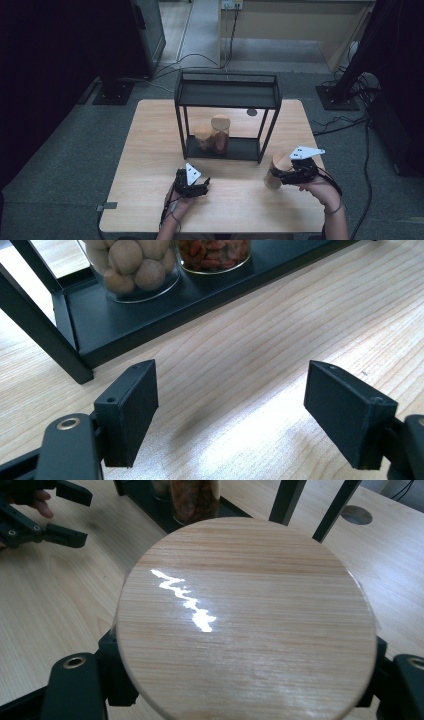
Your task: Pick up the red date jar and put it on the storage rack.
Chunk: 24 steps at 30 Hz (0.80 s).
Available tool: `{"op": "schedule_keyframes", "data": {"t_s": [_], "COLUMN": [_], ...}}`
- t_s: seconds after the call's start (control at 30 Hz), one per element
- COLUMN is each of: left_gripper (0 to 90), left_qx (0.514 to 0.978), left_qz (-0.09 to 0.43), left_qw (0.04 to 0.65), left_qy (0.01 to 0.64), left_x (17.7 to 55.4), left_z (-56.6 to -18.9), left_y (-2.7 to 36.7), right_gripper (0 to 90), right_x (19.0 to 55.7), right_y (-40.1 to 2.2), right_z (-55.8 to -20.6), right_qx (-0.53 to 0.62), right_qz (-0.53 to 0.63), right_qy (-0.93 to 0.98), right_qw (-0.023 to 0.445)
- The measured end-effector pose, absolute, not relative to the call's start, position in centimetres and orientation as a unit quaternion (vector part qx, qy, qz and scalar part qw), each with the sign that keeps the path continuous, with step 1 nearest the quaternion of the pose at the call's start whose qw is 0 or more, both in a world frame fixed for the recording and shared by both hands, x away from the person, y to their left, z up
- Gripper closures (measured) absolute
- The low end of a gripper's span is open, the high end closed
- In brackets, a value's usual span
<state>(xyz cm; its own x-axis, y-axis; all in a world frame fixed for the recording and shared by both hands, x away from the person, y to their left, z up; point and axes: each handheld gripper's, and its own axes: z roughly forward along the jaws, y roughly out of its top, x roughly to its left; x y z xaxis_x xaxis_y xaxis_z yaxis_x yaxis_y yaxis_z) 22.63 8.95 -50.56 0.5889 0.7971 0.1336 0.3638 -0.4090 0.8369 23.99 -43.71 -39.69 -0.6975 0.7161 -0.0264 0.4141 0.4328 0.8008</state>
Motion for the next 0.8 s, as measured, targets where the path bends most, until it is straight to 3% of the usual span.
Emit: {"op": "schedule_keyframes", "data": {"t_s": [0.8], "left_gripper": [21.7], "left_qx": [0.795], "left_qz": [0.269], "left_qw": [0.404], "left_qy": [0.365], "left_x": [22.6], "left_z": [-50.6], "left_y": [9.0], "right_gripper": [24.7], "right_x": [23.8], "right_y": [-42.6], "right_z": [-40.4], "right_qx": [0.350], "right_qz": [0.432], "right_qy": [0.808], "right_qw": [0.197]}}
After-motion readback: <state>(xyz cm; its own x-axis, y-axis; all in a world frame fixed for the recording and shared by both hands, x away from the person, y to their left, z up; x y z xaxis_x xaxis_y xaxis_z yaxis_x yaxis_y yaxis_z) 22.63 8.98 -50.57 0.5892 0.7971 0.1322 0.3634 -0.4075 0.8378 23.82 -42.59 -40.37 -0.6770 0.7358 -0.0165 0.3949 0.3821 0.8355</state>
